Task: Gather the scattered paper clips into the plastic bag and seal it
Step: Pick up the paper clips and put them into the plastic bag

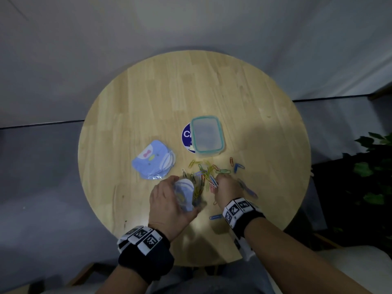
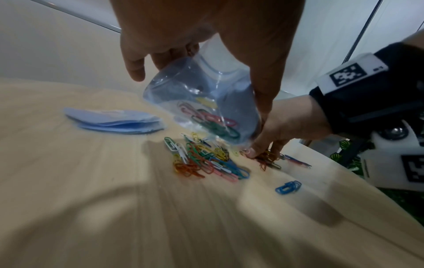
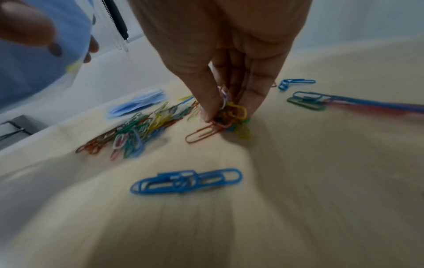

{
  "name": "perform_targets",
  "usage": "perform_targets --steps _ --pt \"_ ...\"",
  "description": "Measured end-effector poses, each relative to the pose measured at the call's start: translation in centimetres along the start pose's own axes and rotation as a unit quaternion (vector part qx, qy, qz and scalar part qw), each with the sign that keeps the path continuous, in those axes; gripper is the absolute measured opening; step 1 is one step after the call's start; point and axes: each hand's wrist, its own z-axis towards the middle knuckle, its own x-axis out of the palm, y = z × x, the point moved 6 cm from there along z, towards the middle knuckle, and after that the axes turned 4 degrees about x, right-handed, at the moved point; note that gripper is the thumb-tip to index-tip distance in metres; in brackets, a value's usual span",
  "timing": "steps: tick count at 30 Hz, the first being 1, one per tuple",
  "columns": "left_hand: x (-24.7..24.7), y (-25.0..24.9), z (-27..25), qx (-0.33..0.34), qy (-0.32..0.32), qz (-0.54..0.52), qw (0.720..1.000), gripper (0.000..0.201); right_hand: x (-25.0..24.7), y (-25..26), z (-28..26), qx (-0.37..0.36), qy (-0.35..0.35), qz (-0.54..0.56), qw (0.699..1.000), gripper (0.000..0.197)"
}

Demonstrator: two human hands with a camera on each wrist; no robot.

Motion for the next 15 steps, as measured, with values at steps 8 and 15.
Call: perform_targets --steps 8,15 --pt "1.4 -1.0 1.2 0.015 0.003 0.007 1.0 0.093 -3.2 -2.6 -0.5 0.057 -0.008 0.13 0.99 0.016" --pt "3.1 -2.5 2.8 0.064 -0.001 0.005 0.998 0.086 -7.0 -1.7 -1.8 0.045 -0.028 0.264 0.963 0.008"
